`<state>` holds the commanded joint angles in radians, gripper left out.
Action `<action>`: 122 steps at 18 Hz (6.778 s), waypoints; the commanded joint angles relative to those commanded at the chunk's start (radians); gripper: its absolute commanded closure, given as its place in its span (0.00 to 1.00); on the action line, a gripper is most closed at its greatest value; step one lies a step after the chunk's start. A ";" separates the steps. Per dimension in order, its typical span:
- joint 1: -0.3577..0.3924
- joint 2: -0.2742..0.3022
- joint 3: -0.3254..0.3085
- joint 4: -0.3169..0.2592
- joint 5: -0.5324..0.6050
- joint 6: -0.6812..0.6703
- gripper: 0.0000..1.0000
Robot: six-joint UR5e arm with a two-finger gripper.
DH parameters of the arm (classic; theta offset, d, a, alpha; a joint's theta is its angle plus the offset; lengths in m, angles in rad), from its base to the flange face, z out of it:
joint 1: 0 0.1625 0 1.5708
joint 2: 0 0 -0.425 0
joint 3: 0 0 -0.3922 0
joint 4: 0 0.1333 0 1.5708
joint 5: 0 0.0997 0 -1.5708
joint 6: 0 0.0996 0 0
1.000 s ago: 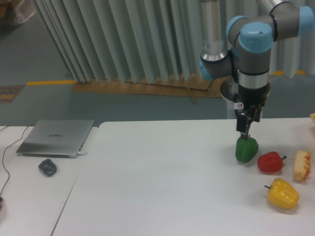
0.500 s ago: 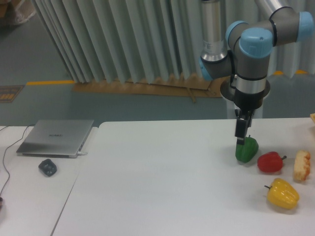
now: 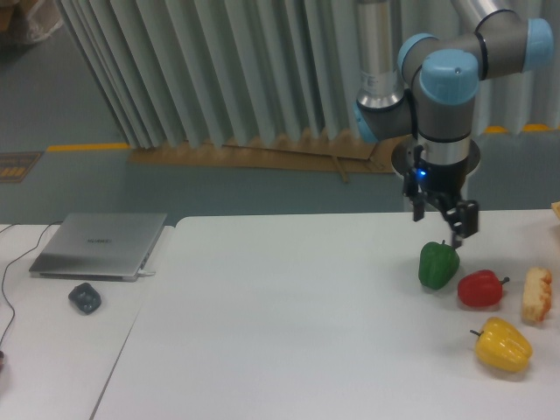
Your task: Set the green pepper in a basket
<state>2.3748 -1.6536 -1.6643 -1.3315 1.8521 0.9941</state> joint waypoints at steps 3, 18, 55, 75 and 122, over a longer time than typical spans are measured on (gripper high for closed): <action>-0.130 -0.026 -0.023 0.002 0.143 -0.002 0.00; -0.077 -0.035 -0.101 0.058 -0.248 -0.227 0.00; -0.052 -0.109 -0.150 0.002 -0.165 -0.152 0.00; -0.074 -0.104 -0.170 0.005 -0.163 -0.109 0.00; -0.094 -0.101 -0.204 0.026 -0.140 -0.057 0.00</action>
<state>2.2810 -1.7549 -1.8684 -1.3055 1.7119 0.9373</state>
